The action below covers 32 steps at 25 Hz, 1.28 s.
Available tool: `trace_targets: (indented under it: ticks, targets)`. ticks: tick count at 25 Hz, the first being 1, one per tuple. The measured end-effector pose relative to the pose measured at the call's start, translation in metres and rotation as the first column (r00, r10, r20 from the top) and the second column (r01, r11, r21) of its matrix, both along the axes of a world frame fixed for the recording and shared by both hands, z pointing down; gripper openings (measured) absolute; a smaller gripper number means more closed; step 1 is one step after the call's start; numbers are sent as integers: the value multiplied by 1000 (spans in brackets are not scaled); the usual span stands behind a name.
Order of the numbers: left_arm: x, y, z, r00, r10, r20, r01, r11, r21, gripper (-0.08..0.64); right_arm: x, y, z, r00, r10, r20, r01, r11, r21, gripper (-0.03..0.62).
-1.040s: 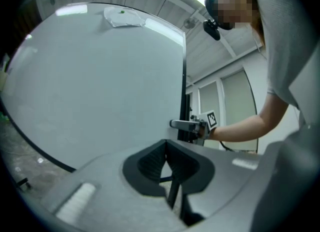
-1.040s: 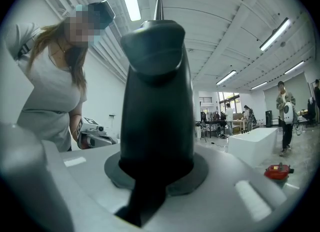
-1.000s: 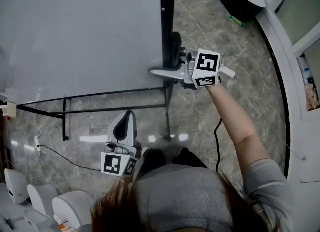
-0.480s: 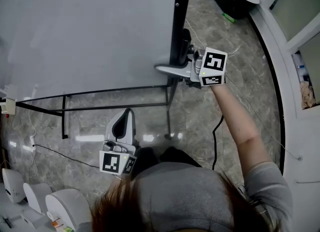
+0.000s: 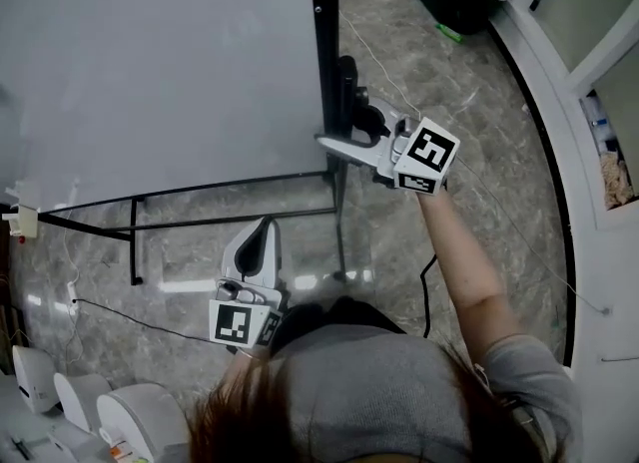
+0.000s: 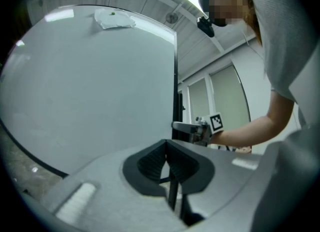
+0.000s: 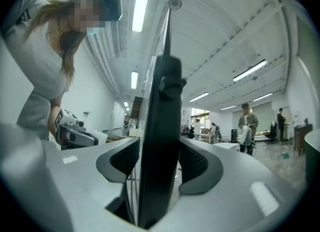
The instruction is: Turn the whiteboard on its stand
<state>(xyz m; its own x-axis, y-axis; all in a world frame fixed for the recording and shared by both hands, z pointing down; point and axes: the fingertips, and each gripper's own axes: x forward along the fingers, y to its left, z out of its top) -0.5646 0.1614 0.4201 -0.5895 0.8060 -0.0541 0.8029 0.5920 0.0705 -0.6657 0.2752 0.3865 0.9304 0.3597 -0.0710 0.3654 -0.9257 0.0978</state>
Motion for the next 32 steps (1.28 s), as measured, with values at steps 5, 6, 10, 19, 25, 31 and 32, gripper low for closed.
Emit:
trace_targets:
  ticks: [5, 6, 10, 19, 25, 31, 32]
  targets:
    - [12, 3, -10, 1000, -5, 13, 5, 999, -39, -3, -55, -57, -13, 920, 330, -212, -341, 940, -15, 167]
    - [14, 4, -10, 1000, -2, 19, 3, 999, -45, -3, -52, -70, -15, 900, 375, -222, -391, 920, -29, 107]
    - [24, 11, -17, 998, 17, 67, -13, 998, -57, -3, 11, -108, -13, 908, 373, -191, -394, 915, -84, 0]
    - [43, -15, -37, 988, 145, 55, -139, 985, -102, -3, 93, -145, -2, 876, 446, -182, -454, 891, -3, 0]
    - [60, -45, -16, 975, 223, 25, -221, 974, -55, -3, 105, -179, 9, 809, 569, -150, -566, 822, 66, 0]
    - [69, -83, -19, 980, 197, 36, -195, 979, -56, -4, 107, -217, 12, 817, 555, -155, -554, 831, 55, 0]
    - [69, -89, -21, 981, 191, 33, -189, 980, -60, -3, 108, -222, 10, 820, 549, -159, -548, 835, 52, 0]
